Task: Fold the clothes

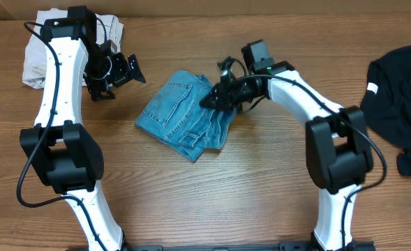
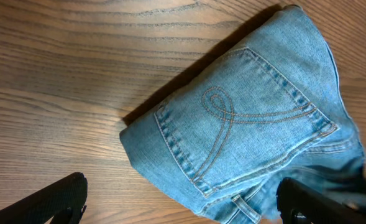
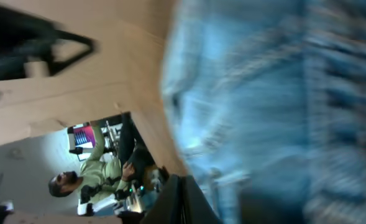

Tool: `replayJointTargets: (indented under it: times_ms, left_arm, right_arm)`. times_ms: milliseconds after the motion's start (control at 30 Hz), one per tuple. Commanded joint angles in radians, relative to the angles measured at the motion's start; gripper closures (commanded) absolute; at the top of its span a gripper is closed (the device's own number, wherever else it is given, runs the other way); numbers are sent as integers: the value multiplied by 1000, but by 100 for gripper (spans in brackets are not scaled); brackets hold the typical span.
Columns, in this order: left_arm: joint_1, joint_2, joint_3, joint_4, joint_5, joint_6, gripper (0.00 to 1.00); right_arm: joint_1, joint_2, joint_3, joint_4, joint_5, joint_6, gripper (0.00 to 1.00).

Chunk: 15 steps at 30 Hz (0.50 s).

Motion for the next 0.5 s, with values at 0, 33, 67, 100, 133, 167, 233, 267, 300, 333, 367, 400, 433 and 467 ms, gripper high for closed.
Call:
replayJointTargets:
  times_ms: [0,33,67,100,133,167,233,267,300,333,367,400,433,467]
  left_arm:
    - [3,14,25,-15,-10,-5,0]
    - [3,14,25,-17,-18,-5,0]
    - [3,14,25,-18,-23,-5,0]
    - [3,14,25,-18,-23,-5,0]
    - [3,14,25,-19,-23,-5,0]
    - [3,14,25,-19,-22,-5,0]
    - [3,14,25,-19,-23,-5,0]
    - [3,14,25,-19,-23,-5,0]
    - [3,14,25,-19,-23,-5,0]
    - [3,14,25,-19,-23,-5,0]
    - [3,14,25,-19,-23,-5,0]
    - [3,14,25,-20,-23,-5,0]
    - [3,14,25,-19,-23,-5,0]
    - [3,14,25,-19,-23,-5,0]
  right_arm:
    - [-22,57,4,-40,84,-36,96]
    - [-37,73,4,-66,131,-32,96]
    - [-48,77,4,-88,183,-16,96]
    - [-58,77,4,-109,237,0,96]
    - [-74,75,5,-139,325,19,96]
    - [-88,70,5,-152,365,22,96]
    - [-127,49,10,-169,369,21,96]
    - [-144,31,22,-187,369,21,96]
    - [-155,20,32,-200,369,21,96]
    - [-168,-1,52,-224,369,20,96]
    - [-174,-18,64,-239,369,20,96]
    - [-179,-72,95,-275,369,12,96]
    - [-179,-101,107,-293,367,12,96]
    - [-174,-135,116,-305,350,7,96]
